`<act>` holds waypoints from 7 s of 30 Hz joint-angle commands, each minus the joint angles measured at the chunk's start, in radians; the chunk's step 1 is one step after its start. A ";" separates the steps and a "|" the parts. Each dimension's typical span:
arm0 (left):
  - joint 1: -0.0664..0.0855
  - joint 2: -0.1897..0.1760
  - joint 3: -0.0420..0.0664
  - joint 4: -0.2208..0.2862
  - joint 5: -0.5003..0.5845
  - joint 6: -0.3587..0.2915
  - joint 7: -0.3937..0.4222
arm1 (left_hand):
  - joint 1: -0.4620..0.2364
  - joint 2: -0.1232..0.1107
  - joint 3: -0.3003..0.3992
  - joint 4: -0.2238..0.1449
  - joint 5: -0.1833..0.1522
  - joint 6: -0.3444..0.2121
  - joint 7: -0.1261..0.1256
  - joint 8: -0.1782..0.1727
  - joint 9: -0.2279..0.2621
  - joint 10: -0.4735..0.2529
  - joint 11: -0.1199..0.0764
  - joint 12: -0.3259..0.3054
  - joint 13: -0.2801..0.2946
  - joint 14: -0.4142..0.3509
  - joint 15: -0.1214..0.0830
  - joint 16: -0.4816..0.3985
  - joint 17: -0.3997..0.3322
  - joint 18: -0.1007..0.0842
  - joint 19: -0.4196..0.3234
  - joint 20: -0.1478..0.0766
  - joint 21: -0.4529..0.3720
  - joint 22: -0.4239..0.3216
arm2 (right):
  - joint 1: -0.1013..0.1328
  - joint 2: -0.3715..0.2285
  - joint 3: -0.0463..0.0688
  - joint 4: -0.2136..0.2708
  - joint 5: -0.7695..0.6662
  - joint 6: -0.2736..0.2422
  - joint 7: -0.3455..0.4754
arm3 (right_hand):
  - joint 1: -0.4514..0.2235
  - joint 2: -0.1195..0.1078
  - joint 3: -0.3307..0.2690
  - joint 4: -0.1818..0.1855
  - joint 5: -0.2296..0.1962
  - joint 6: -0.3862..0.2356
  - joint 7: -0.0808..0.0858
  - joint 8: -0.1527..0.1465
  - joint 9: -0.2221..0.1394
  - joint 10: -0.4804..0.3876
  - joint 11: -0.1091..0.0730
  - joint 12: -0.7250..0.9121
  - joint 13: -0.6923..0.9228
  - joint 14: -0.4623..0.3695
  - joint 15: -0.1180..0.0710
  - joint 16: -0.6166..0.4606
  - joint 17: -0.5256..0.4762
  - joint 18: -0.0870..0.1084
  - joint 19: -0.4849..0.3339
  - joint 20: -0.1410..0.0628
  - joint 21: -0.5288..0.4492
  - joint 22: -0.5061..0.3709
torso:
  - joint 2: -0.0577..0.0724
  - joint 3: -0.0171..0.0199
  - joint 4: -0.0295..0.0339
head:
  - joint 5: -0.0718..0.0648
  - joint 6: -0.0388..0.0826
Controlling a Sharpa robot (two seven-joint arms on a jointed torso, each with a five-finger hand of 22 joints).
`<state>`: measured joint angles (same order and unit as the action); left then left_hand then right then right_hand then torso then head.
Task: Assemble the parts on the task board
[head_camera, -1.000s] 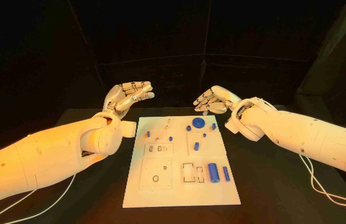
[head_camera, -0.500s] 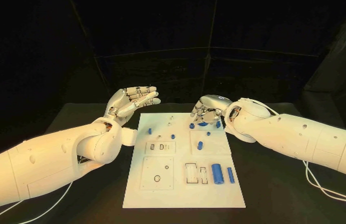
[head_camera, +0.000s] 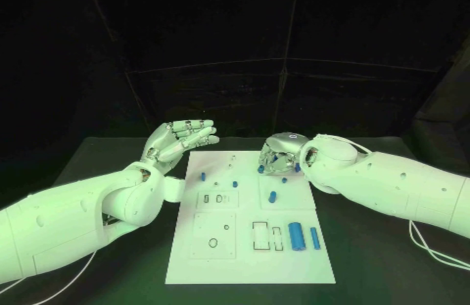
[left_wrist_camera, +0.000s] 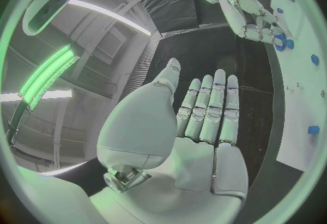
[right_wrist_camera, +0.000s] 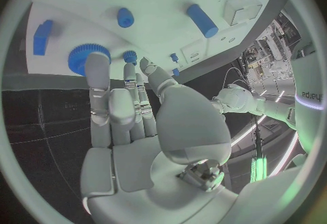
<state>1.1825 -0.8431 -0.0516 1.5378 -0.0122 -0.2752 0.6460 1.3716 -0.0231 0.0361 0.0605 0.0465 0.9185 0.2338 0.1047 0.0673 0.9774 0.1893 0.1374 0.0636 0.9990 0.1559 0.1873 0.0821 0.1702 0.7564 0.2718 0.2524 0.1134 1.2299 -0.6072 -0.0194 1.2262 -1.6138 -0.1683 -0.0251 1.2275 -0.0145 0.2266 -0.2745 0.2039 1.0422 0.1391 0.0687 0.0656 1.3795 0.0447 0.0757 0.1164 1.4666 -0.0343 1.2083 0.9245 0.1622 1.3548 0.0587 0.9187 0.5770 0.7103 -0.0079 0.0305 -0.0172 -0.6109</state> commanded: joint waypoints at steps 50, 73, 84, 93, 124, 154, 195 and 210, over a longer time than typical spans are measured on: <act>0.002 -0.002 0.001 0.000 -0.004 0.026 -0.021 | -0.014 0.012 -0.017 -0.010 0.001 0.001 0.015 -0.019 -0.002 -0.001 0.008 -0.019 -0.001 -0.004 0.006 -0.017 -0.006 0.012 -0.014 0.005 -0.013 -0.008 | 0.004 0.077 0.001 -0.073 -0.043 0.088 -0.036 | 0.014 0.027 0.145 0.010 -0.066 0.017 0.024 0.001 0.003 -0.176 0.042 -0.005 -0.052 0.015 0.029 0.070 0.029 -0.008 -0.055 0.035 0.125 0.105 | 0.017 0.0007 0.0015 | -0.002 -0.020; 0.002 -0.006 0.001 -0.002 -0.003 0.019 -0.024 | -0.012 0.016 -0.019 -0.014 0.001 -0.001 0.018 -0.023 -0.002 -0.003 0.010 -0.023 -0.001 -0.003 0.006 -0.019 -0.006 0.013 -0.012 0.006 -0.013 -0.009 | 0.003 0.081 0.002 -0.038 0.022 -0.189 -0.087 | 0.013 0.028 0.252 0.025 -0.107 0.037 0.021 -0.002 0.002 -0.154 0.038 -0.008 -0.051 0.014 0.027 0.085 0.032 -0.017 -0.049 0.035 0.187 0.173 | 0.020 -0.0018 0.0058 | -0.002 -0.007; 0.002 -0.004 0.001 -0.002 -0.003 0.018 -0.023 | -0.010 0.018 -0.019 -0.017 0.001 0.000 0.018 -0.023 -0.002 -0.002 0.010 -0.024 0.000 -0.001 0.006 -0.019 -0.006 0.013 -0.010 0.006 -0.013 -0.009 | 0.003 0.164 0.002 -0.119 0.049 -0.222 -0.087 | 0.011 0.022 0.261 0.030 -0.105 0.032 0.023 -0.004 0.001 -0.159 0.040 -0.010 -0.052 0.014 0.028 0.087 0.033 -0.018 -0.050 0.036 0.191 0.177 | 0.026 -0.0037 0.0099 | 0.008 -0.005; 0.002 -0.002 0.001 -0.005 -0.003 0.016 -0.021 | -0.008 0.020 -0.019 -0.019 0.001 0.001 0.017 -0.023 -0.001 -0.001 0.009 -0.024 0.000 0.001 0.006 -0.020 -0.006 0.013 -0.009 0.006 -0.013 -0.009 | 0.003 0.219 0.002 -0.165 0.052 -0.184 -0.106 | 0.006 0.015 0.269 0.035 -0.106 0.027 0.025 -0.005 0.001 -0.166 0.042 -0.012 -0.052 0.013 0.030 0.087 0.029 -0.018 -0.051 0.038 0.194 0.178 | 0.029 -0.0045 0.0136 | 0.012 -0.006; 0.004 0.003 0.001 -0.010 -0.003 0.016 -0.027 | -0.006 0.021 -0.019 -0.022 0.001 0.002 0.017 -0.024 -0.001 0.000 0.009 -0.025 0.000 0.003 0.006 -0.020 -0.007 0.013 -0.008 0.006 -0.013 -0.010 | 0.003 0.303 0.002 -0.268 0.046 -0.118 -0.104 | -0.001 0.003 0.275 0.044 -0.109 0.021 0.027 -0.005 0.000 -0.173 0.044 -0.012 -0.052 0.012 0.032 0.087 0.025 -0.017 -0.055 0.040 0.196 0.177 | 0.030 -0.0059 0.0099 | 0.035 -0.012; 0.004 -0.003 0.001 -0.019 -0.003 0.014 -0.041 | -0.005 0.023 -0.020 -0.025 0.001 0.002 0.018 -0.026 -0.001 0.000 0.010 -0.027 0.000 0.003 0.006 -0.021 -0.007 0.014 -0.005 0.006 -0.012 -0.010 | 0.003 0.205 0.002 -0.170 0.078 -0.231 -0.101 | 0.015 -0.066 0.148 0.103 -0.086 -0.137 0.061 0.020 0.010 -0.357 0.082 0.063 -0.041 -0.017 0.064 0.025 -0.105 0.003 -0.113 0.074 0.121 0.055 | 0.030 -0.0057 0.0036 | 0.042 -0.008; 0.003 0.006 0.000 -0.045 -0.003 0.029 -0.048 | 0.003 0.031 -0.019 -0.035 0.001 0.005 0.014 -0.028 -0.001 0.004 0.007 -0.030 0.001 0.008 0.004 -0.024 -0.007 0.014 0.002 0.005 -0.010 -0.011 | 0.039 0.007 0.002 -0.094 0.243 0.071 -0.152 | 0.160 -0.079 -0.276 0.439 0.048 -0.152 0.018 0.040 0.005 0.044 0.022 1.271 1.172 0.068 0.021 0.300 0.444 -0.059 0.015 0.030 0.389 0.440 | 0.026 0.0003 -0.0128 | 0.029 -0.004; 0.003 0.008 0.000 -0.050 -0.003 0.031 -0.049 | 0.003 0.032 -0.019 -0.036 0.001 0.005 0.014 -0.029 -0.001 0.005 0.007 -0.030 0.001 0.009 0.004 -0.024 -0.007 0.014 0.002 0.005 -0.010 -0.011 | 0.038 0.027 0.002 -0.119 0.243 0.075 -0.152 | 0.217 -0.018 -0.223 0.390 0.020 -0.129 0.016 0.058 0.005 0.064 0.020 1.318 1.231 0.071 0.020 0.308 0.468 -0.063 0.023 0.029 0.410 0.471 | 0.025 0.0012 -0.0143 | 0.029 -0.011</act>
<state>1.1842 -0.8358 -0.0527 1.4874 -0.0134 -0.2580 0.5939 1.3753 -0.0006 0.0169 0.0302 0.0465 0.9184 0.2338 0.0815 0.0672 0.9772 0.1965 0.1116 0.0640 1.0027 0.1592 0.1704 0.0755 0.1698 0.7531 0.2751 0.2441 0.1040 1.2663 -0.5823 -0.0172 1.1082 -1.3720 -0.1086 -0.1833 1.4360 -0.0367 -0.0054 0.1187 0.2272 0.9082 0.1548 0.1212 0.0701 1.4366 0.0624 1.3893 1.3108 1.4669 -0.0196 1.5126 1.3078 0.1161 1.3709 0.0894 1.3235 1.0455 0.7358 -0.0072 0.0166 0.0125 -0.6204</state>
